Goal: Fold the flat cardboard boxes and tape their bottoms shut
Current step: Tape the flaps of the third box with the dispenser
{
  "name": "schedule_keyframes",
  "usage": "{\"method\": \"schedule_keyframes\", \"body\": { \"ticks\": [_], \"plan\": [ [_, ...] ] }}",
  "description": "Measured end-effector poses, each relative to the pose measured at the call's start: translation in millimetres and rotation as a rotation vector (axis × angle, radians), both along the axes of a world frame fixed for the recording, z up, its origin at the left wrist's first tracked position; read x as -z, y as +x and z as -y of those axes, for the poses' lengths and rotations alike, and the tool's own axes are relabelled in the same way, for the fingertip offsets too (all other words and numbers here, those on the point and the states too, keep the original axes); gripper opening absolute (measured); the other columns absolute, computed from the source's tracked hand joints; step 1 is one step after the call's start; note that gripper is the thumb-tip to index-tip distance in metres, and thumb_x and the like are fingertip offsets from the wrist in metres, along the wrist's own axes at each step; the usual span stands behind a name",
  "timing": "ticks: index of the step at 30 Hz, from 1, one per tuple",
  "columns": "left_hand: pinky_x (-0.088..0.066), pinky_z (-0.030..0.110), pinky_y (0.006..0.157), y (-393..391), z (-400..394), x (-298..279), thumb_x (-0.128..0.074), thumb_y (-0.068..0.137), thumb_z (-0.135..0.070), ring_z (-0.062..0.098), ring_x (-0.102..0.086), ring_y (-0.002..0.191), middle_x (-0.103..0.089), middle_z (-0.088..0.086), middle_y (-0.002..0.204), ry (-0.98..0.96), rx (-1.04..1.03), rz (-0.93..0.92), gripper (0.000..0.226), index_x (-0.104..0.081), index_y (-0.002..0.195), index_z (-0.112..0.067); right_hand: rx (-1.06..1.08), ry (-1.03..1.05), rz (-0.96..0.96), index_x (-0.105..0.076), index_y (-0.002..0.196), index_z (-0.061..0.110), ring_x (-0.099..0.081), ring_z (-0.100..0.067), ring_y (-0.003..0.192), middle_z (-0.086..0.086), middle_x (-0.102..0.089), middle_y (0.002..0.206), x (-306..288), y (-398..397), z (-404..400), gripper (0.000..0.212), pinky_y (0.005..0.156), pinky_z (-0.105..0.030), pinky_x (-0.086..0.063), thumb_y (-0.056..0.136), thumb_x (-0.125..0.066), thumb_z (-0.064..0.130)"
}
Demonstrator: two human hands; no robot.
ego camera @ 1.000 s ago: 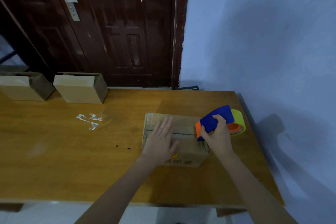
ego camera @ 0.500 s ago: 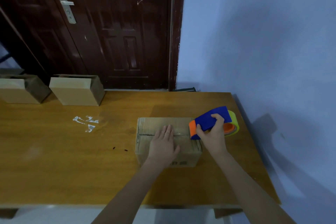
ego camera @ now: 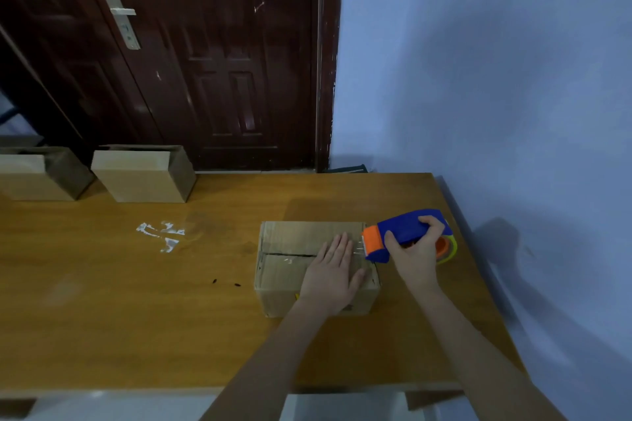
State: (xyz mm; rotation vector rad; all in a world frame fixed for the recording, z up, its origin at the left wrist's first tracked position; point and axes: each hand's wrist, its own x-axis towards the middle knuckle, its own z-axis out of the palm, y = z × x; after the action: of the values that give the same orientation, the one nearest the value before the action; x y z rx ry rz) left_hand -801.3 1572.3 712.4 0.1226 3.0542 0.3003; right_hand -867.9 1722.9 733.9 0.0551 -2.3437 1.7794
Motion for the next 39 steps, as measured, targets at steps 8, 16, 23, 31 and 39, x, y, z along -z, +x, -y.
{"method": "schedule_keyframes", "body": {
  "ticks": [8, 16, 23, 31, 39],
  "plan": [
    [0.008, 0.029, 0.116, 1.5, -0.9, -3.9, 0.029, 0.070, -0.058, 0.012, 0.011, 0.145, 0.008, 0.001, 0.158, 0.020, 0.023, -0.004, 0.096, 0.002, 0.150, -0.012, -0.004, -0.068, 0.005, -0.030, 0.118, 0.023, -0.060, -0.016, 0.086, -0.005, -0.053, 0.105, -4.4, -1.1, -9.8, 0.060, 0.066, -0.022, -0.050, 0.079, -0.071, 0.003],
    [0.006, 0.029, 0.117, -1.1, 3.8, 0.0, 0.032, 0.071, -0.061, 0.010, 0.012, 0.145, 0.009, 0.001, 0.159, -0.003, 0.074, -0.003, 0.096, 0.004, 0.150, -0.014, 0.054, -0.016, -0.009, -0.030, 0.127, 0.007, -0.054, -0.006, 0.080, 0.007, -0.046, 0.097, -15.8, -5.0, -47.8, 0.062, 0.063, -0.020, -0.046, 0.080, -0.070, 0.001],
    [0.006, 0.029, 0.118, -0.5, 3.9, -1.9, -0.007, 0.099, -0.050, 0.010, 0.013, 0.144, 0.011, 0.000, 0.158, -0.013, 0.067, 0.012, 0.064, 0.005, 0.150, -0.014, 0.047, 0.035, 0.037, -0.030, 0.125, 0.010, -0.057, -0.017, 0.086, -0.007, -0.049, 0.107, 0.2, -1.3, -45.0, 0.061, 0.063, -0.020, -0.048, 0.081, -0.072, 0.005],
    [0.006, 0.030, 0.118, -1.1, 2.2, 2.8, 0.029, 0.071, -0.061, 0.010, 0.012, 0.144, 0.009, 0.001, 0.158, -0.021, 0.070, -0.030, 0.095, 0.005, 0.150, -0.014, 0.087, 0.009, 0.096, -0.029, 0.126, 0.011, -0.060, -0.024, 0.088, -0.013, -0.051, 0.110, 18.7, 2.2, -36.0, 0.061, 0.063, -0.022, -0.049, 0.081, -0.071, 0.006],
    [0.002, 0.037, 0.119, -8.2, -14.3, -14.6, -0.015, 0.097, -0.045, 0.022, 0.001, 0.147, -0.003, 0.011, 0.159, -0.065, 0.029, -0.046, 0.066, -0.011, 0.150, -0.005, 0.081, 0.002, 0.095, -0.029, 0.125, 0.008, -0.059, -0.016, 0.080, -0.010, -0.052, 0.104, 22.4, 3.7, -27.3, 0.062, 0.060, -0.018, -0.050, 0.080, -0.071, 0.002]
  ]
}}
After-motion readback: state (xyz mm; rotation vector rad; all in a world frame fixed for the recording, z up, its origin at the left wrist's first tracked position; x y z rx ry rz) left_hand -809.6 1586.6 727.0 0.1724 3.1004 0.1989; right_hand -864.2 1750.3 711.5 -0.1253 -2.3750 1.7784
